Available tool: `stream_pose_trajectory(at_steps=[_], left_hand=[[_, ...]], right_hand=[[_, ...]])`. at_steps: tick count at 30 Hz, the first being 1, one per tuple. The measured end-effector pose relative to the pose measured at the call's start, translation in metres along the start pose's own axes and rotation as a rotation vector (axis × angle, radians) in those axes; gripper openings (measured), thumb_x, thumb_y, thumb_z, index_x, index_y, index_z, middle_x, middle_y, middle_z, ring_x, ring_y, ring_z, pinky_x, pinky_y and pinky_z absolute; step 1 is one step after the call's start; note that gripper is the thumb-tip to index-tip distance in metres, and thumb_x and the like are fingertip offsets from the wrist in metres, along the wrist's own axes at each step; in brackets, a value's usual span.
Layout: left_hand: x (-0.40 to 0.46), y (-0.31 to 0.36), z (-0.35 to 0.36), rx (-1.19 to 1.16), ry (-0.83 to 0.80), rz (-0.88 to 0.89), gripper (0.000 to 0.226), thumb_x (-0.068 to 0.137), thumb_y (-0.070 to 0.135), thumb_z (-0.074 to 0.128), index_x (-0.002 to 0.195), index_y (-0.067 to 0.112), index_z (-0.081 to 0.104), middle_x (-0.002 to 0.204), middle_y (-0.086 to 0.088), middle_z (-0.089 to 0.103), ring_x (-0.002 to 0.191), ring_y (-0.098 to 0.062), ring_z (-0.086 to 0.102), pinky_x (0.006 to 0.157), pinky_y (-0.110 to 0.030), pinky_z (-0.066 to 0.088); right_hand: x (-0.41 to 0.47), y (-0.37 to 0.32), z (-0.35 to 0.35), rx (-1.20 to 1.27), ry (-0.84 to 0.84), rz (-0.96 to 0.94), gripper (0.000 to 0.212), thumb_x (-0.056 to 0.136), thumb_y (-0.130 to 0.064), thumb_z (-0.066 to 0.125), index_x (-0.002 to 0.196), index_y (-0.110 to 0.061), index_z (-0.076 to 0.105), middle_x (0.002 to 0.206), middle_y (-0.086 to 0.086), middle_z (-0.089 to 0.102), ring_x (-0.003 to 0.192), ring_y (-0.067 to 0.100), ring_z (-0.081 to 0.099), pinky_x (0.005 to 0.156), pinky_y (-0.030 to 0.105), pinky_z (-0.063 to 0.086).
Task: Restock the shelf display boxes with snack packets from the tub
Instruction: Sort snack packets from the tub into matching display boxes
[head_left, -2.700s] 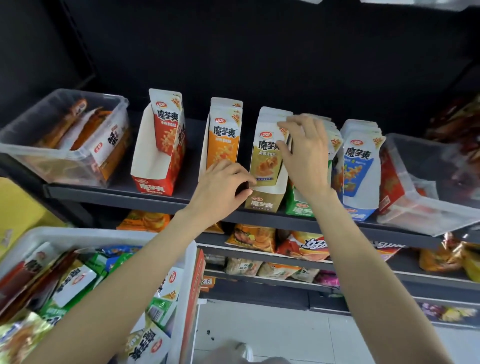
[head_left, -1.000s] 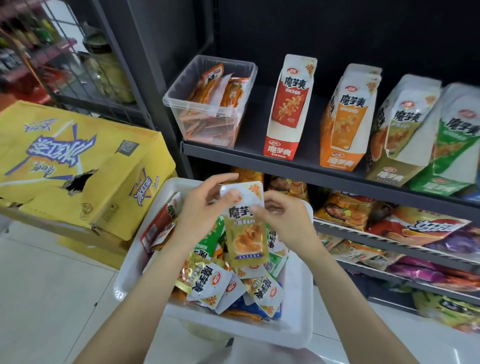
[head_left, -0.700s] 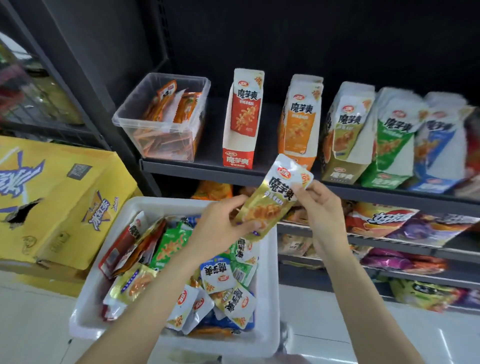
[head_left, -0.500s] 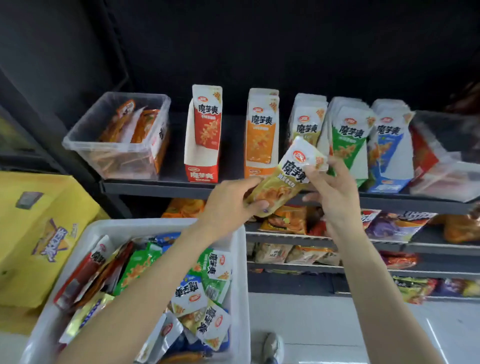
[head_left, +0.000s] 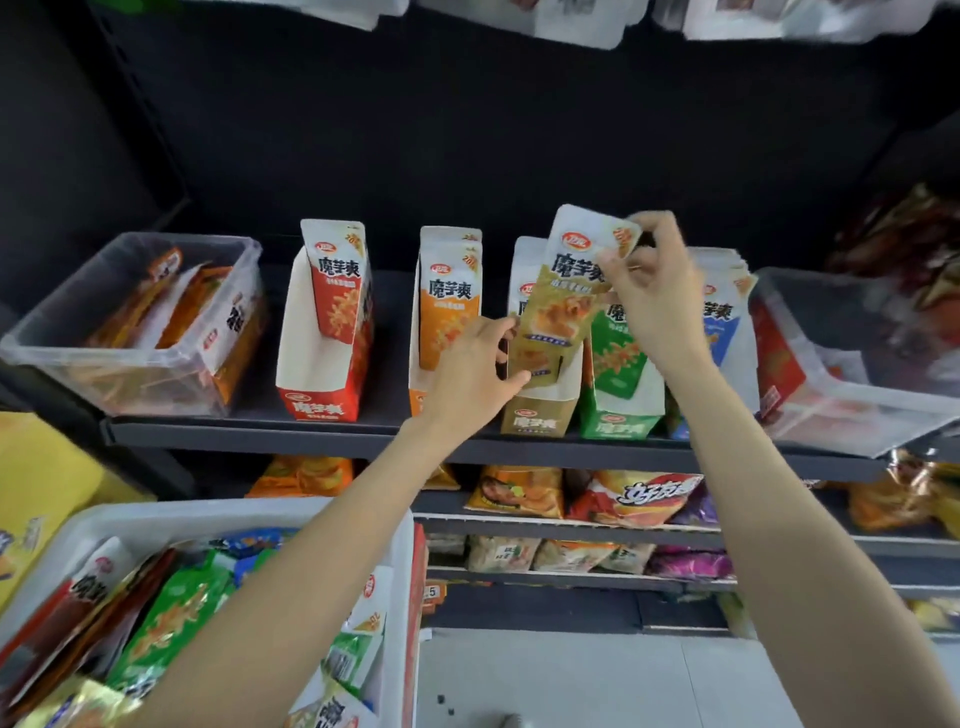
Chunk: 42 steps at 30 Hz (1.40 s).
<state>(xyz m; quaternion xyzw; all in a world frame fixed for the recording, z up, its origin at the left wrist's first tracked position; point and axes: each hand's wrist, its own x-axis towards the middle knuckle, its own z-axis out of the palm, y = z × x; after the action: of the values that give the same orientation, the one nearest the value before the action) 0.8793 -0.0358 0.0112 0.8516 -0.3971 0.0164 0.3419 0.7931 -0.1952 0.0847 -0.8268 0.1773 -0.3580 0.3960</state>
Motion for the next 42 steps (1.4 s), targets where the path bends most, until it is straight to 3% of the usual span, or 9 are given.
stream_pose_trajectory(at_steps=[7, 10, 13, 19, 22, 26, 31, 35, 42], left_hand=[[0.001, 0.000, -0.002, -0.049, -0.002, -0.035, 0.063, 0.081, 0.018, 0.071, 0.138, 0.021, 0.045, 0.124, -0.001, 0.055, 0.084, -0.002, 0.058, 0.083, -0.032, 0.054], [0.001, 0.000, -0.002, -0.045, -0.014, -0.051, 0.061, 0.082, 0.018, 0.071, 0.138, 0.021, 0.046, 0.124, 0.000, 0.056, 0.085, -0.003, 0.058, 0.083, -0.036, 0.054], [0.000, -0.001, -0.003, -0.054, -0.020, -0.058, 0.060, 0.083, 0.020, 0.070, 0.138, 0.021, 0.046, 0.125, 0.001, 0.056, 0.088, -0.003, 0.059, 0.086, -0.036, 0.053], [-0.027, -0.004, -0.023, -0.142, 0.134, -0.019, 0.043, 0.090, 0.026, 0.062, 0.132, 0.020, 0.052, 0.105, 0.009, 0.062, 0.078, -0.005, 0.060, 0.073, -0.024, 0.053], [-0.067, -0.015, -0.048, -0.183, 0.304, 0.052, 0.029, 0.092, 0.030, 0.057, 0.118, 0.018, 0.061, 0.083, 0.016, 0.060, 0.067, -0.004, 0.056, 0.061, -0.015, 0.045], [-0.142, -0.047, -0.086, -0.214, 0.437, 0.029, 0.019, 0.094, 0.026, 0.052, 0.104, 0.017, 0.065, 0.079, 0.010, 0.063, 0.069, -0.002, 0.058, 0.064, -0.014, 0.043], [-0.230, -0.118, -0.116, -0.031, 0.190, -0.177, 0.026, 0.087, 0.038, 0.053, 0.107, 0.025, 0.064, 0.087, 0.010, 0.065, 0.084, -0.007, 0.060, 0.078, -0.029, 0.048], [-0.278, -0.169, -0.120, 0.215, -0.040, -0.261, 0.036, 0.081, 0.029, 0.071, 0.114, 0.024, 0.061, 0.104, 0.007, 0.064, 0.098, -0.020, 0.059, 0.081, -0.036, 0.050], [-0.274, -0.189, -0.101, 0.229, -0.173, -0.233, 0.052, 0.084, 0.033, 0.067, 0.132, 0.021, 0.051, 0.129, 0.001, 0.052, 0.121, -0.019, 0.047, 0.097, -0.031, 0.040]], right_hand=[[0.005, 0.023, 0.036, -0.291, -0.123, -0.002, 0.032, 0.093, -0.023, 0.059, 0.122, -0.012, 0.048, 0.077, 0.005, 0.065, 0.071, 0.019, 0.065, 0.058, 0.025, 0.046], [0.003, 0.026, 0.041, -0.342, -0.045, -0.011, 0.036, 0.089, -0.019, 0.065, 0.121, -0.009, 0.053, 0.103, 0.010, 0.063, 0.086, 0.023, 0.064, 0.074, 0.031, 0.050], [-0.007, 0.020, 0.037, -0.343, 0.047, -0.039, 0.038, 0.087, -0.014, 0.066, 0.123, -0.009, 0.056, 0.124, 0.010, 0.053, 0.095, 0.014, 0.058, 0.078, 0.022, 0.046], [-0.071, -0.005, 0.027, -0.170, 0.119, -0.143, 0.028, 0.088, -0.009, 0.063, 0.115, -0.011, 0.061, 0.107, -0.001, 0.061, 0.093, 0.011, 0.060, 0.083, 0.015, 0.047], [-0.114, -0.027, 0.036, -0.038, -0.012, -0.094, 0.023, 0.090, -0.013, 0.062, 0.113, -0.015, 0.062, 0.096, -0.008, 0.067, 0.090, 0.000, 0.060, 0.080, 0.012, 0.046], [-0.170, -0.052, 0.070, 0.043, -0.256, -0.062, 0.018, 0.091, -0.015, 0.063, 0.107, -0.019, 0.065, 0.091, -0.012, 0.068, 0.089, -0.003, 0.062, 0.077, 0.007, 0.046], [-0.228, -0.058, 0.134, -0.050, -0.677, -0.069, 0.026, 0.090, -0.023, 0.055, 0.115, -0.023, 0.060, 0.103, -0.008, 0.066, 0.089, 0.007, 0.063, 0.079, 0.036, 0.054], [-0.259, -0.056, 0.182, -0.308, -0.966, -0.063, 0.040, 0.094, -0.025, 0.053, 0.133, -0.022, 0.048, 0.134, -0.001, 0.051, 0.118, 0.020, 0.051, 0.094, 0.032, 0.041], [-0.277, -0.031, 0.240, -0.726, -1.086, 0.095, 0.076, 0.086, -0.028, 0.061, 0.147, -0.012, 0.019, 0.143, 0.012, 0.036, 0.131, 0.032, 0.035, 0.103, 0.041, 0.034]])
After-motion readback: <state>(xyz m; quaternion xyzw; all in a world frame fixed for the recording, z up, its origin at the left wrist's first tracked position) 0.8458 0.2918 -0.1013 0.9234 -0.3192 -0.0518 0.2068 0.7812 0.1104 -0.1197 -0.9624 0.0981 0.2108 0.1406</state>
